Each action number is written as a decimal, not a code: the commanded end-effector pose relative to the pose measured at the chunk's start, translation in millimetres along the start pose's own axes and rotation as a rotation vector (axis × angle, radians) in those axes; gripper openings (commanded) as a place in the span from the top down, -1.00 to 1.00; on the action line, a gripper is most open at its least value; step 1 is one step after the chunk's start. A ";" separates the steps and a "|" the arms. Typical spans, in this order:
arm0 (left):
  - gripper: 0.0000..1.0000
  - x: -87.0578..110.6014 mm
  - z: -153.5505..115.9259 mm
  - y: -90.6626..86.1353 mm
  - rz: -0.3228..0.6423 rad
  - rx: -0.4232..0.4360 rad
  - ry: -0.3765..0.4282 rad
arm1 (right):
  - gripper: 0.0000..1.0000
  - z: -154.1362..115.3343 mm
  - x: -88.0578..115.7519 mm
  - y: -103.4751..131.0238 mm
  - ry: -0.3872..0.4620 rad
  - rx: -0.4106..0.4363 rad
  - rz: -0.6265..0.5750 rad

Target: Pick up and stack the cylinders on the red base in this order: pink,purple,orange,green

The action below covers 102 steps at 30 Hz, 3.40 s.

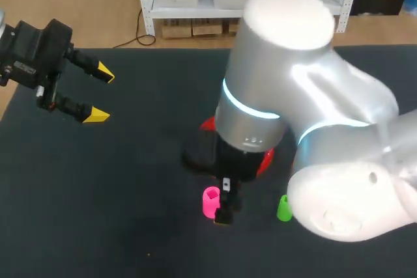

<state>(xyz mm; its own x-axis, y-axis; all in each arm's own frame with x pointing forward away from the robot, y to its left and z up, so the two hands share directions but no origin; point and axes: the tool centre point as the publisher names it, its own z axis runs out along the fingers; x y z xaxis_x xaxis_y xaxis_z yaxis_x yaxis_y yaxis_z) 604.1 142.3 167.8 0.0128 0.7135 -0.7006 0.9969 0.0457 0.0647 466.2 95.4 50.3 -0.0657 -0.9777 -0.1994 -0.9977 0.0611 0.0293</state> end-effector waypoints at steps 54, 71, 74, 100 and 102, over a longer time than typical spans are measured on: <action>-1.00 1.1 0.1 -0.7 0.002 -0.003 -0.003 | -0.98 21.4 -10.9 -22.0 0.096 -0.018 -0.029; -1.00 1.1 0.1 -0.7 0.002 -0.003 -0.003 | 0.30 27.1 -3.9 -16.5 0.129 -0.018 -0.040; -1.00 1.1 0.1 -0.7 0.002 -0.003 -0.003 | 0.41 27.0 -3.7 -16.6 0.132 -0.016 -0.039; -1.00 1.1 0.1 -0.7 0.002 -0.003 -0.003 | 0.96 8.0 -5.6 -23.7 0.123 -0.006 -0.023; -1.00 1.1 0.1 -0.7 0.002 -0.003 -0.003 | 0.95 3.7 -6.8 -25.3 0.117 0.000 -0.029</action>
<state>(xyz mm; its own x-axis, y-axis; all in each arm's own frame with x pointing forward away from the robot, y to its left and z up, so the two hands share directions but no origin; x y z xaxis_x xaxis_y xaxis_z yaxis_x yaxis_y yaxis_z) 604.1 142.3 167.8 0.0127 0.7135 -0.7006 0.9969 0.0458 0.0647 491.5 103.8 40.7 -0.0366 -0.9960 -0.0809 -0.9991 0.0347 0.0249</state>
